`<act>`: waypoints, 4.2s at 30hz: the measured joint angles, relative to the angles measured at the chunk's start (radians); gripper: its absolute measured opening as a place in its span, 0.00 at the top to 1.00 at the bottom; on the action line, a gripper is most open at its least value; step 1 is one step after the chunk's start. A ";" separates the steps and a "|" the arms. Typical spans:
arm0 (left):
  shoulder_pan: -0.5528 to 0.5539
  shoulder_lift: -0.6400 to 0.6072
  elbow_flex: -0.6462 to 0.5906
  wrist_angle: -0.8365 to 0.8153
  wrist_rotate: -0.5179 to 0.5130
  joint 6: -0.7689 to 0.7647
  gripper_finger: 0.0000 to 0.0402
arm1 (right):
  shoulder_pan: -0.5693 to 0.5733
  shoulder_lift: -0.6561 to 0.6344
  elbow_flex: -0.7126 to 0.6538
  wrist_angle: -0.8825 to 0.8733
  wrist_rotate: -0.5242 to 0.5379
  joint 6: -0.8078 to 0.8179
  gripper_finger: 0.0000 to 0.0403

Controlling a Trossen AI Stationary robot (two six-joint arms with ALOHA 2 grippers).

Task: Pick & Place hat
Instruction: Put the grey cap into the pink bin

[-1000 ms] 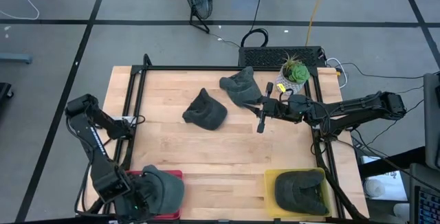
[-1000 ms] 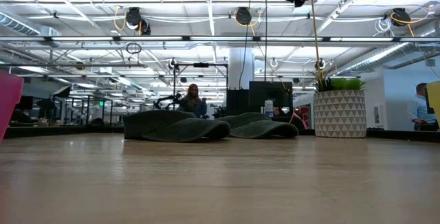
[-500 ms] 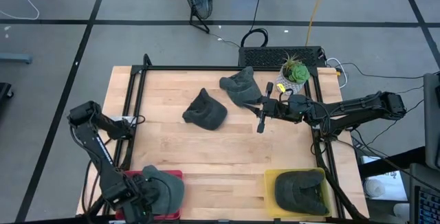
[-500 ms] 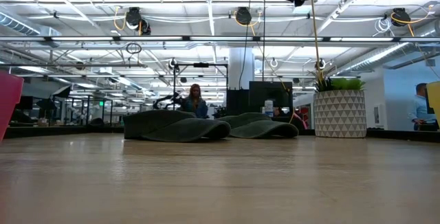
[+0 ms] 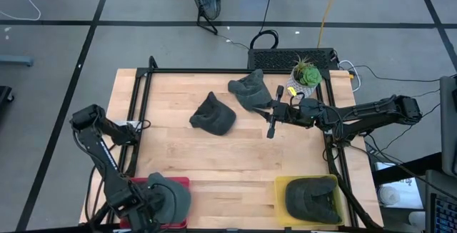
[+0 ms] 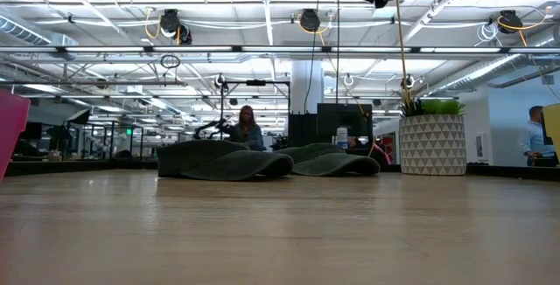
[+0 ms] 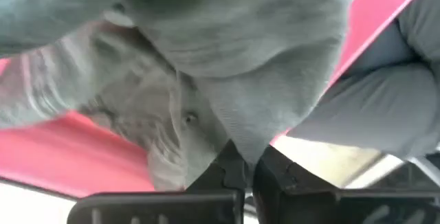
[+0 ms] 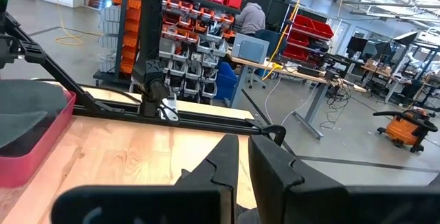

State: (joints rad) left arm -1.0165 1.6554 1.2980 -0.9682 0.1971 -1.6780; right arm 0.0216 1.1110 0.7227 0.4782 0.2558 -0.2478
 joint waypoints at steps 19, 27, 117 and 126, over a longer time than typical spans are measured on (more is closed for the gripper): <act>0.002 -0.072 0.000 0.114 -0.153 -0.509 0.96 | 0.000 0.000 0.000 -0.001 0.000 0.000 0.94; 0.019 -0.072 0.000 0.097 -0.150 -0.353 0.90 | 0.000 0.000 0.000 -0.005 0.000 0.000 0.94; 0.057 -0.085 -0.228 -0.255 -0.076 0.012 0.63 | 0.000 0.000 0.000 -0.012 0.000 -0.002 0.94; 0.060 -0.085 -0.339 -0.124 0.058 0.035 0.63 | 0.000 0.000 0.000 -0.012 0.000 -0.003 0.94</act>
State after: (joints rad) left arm -0.9563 1.5700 0.9593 -1.0926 0.2550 -1.6434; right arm 0.0214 1.1114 0.7227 0.4660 0.2558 -0.2508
